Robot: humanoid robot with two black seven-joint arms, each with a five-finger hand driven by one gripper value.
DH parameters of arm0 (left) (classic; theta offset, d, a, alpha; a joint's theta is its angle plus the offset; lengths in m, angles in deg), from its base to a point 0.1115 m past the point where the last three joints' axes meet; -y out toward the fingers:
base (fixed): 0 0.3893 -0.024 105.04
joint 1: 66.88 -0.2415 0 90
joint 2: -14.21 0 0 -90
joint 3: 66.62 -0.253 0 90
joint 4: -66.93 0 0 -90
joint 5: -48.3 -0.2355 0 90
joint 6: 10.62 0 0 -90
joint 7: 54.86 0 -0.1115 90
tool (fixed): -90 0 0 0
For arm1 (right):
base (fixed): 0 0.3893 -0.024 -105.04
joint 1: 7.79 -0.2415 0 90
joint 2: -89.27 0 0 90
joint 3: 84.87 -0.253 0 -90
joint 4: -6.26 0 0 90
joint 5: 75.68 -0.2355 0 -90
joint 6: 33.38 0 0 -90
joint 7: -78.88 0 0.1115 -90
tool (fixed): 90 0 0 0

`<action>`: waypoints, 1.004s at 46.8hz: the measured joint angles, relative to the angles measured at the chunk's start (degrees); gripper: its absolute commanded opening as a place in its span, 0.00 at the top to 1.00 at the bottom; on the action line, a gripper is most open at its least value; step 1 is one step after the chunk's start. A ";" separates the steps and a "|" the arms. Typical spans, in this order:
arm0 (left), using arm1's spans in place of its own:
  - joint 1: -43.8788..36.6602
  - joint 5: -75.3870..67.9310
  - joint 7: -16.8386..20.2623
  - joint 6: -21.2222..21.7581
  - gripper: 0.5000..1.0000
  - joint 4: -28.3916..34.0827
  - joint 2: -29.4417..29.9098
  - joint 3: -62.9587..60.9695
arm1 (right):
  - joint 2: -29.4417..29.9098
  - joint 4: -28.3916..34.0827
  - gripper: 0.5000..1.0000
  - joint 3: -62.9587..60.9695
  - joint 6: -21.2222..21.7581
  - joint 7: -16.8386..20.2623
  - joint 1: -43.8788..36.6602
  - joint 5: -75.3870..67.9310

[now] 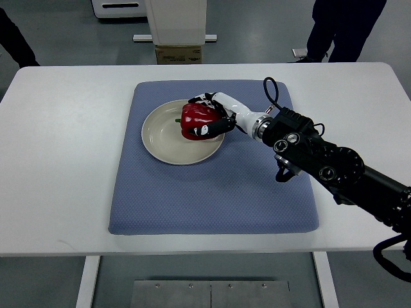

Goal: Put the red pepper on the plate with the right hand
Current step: 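Lift the pepper and carry it over the cream plate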

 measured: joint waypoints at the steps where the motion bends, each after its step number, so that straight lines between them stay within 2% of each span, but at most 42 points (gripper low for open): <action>1: 0.00 0.00 0.00 0.00 0.00 0.00 0.00 0.01 | 0.00 0.01 1.00 -0.01 0.00 0.12 0.06 -0.03; 19: 0.00 0.00 0.00 -0.01 0.00 0.01 0.00 0.00 | 0.00 0.72 1.00 0.02 -0.09 0.44 0.29 -1.94; 47: 0.00 0.00 0.00 0.00 0.00 0.01 0.00 0.00 | -0.01 3.85 1.00 1.72 0.09 -1.70 0.98 -3.19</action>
